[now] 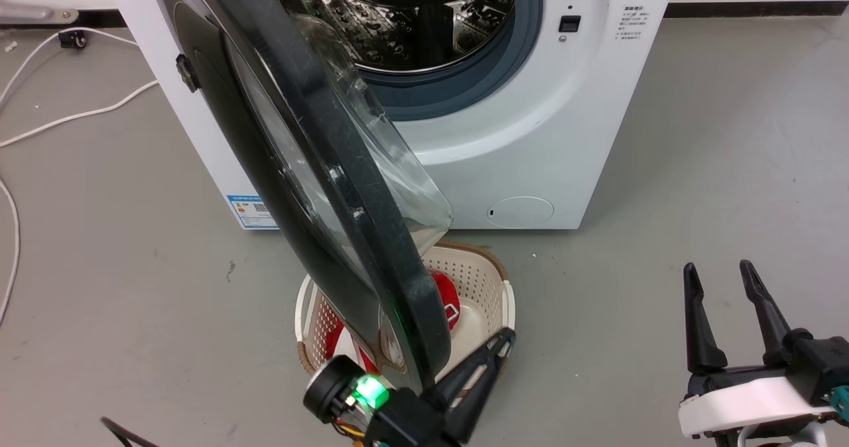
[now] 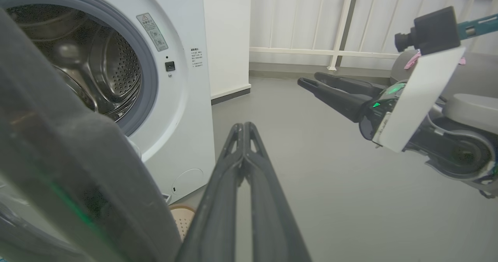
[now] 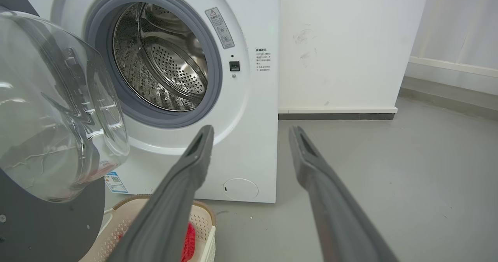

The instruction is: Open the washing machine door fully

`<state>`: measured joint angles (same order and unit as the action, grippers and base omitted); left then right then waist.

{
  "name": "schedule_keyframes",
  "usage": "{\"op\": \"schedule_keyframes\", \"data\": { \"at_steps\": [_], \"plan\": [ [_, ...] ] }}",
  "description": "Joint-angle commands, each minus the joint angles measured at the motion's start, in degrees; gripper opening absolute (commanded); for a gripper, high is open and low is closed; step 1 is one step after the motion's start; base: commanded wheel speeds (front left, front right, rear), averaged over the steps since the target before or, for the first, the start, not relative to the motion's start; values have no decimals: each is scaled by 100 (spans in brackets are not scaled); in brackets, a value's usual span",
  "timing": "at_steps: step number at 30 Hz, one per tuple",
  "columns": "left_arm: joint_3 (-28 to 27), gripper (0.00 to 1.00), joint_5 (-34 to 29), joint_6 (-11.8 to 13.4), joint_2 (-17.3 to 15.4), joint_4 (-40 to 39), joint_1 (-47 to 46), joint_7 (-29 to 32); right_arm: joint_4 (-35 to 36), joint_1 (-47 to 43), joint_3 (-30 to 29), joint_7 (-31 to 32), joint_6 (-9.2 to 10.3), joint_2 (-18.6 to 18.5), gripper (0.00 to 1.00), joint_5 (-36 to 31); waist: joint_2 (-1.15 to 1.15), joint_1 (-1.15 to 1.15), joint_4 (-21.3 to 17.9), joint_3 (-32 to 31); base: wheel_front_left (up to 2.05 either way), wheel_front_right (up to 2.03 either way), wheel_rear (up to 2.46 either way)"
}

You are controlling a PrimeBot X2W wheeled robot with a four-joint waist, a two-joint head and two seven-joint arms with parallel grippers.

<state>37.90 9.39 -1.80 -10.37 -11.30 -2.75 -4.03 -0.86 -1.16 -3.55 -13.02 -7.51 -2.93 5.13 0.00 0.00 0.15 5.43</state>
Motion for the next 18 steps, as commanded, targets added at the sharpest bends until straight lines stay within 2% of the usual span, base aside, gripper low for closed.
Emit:
{"op": "schedule_keyframes", "data": {
  "at_steps": [1,9,18],
  "plan": [
    [-83,0,18,70,42,83,-122,-79,-24,107,5,-7,4,10,100,53,0,0,-6,10,0,0,0],
    [-362,0,94,353,322,568,-446,-324,-110,123,61,-27,4,10,100,68,0,0,-61,16,0,0,0],
    [-658,0,186,599,394,957,-763,-465,-186,130,62,-35,4,10,100,94,0,0,-87,44,0,0,0]
  ]
}}
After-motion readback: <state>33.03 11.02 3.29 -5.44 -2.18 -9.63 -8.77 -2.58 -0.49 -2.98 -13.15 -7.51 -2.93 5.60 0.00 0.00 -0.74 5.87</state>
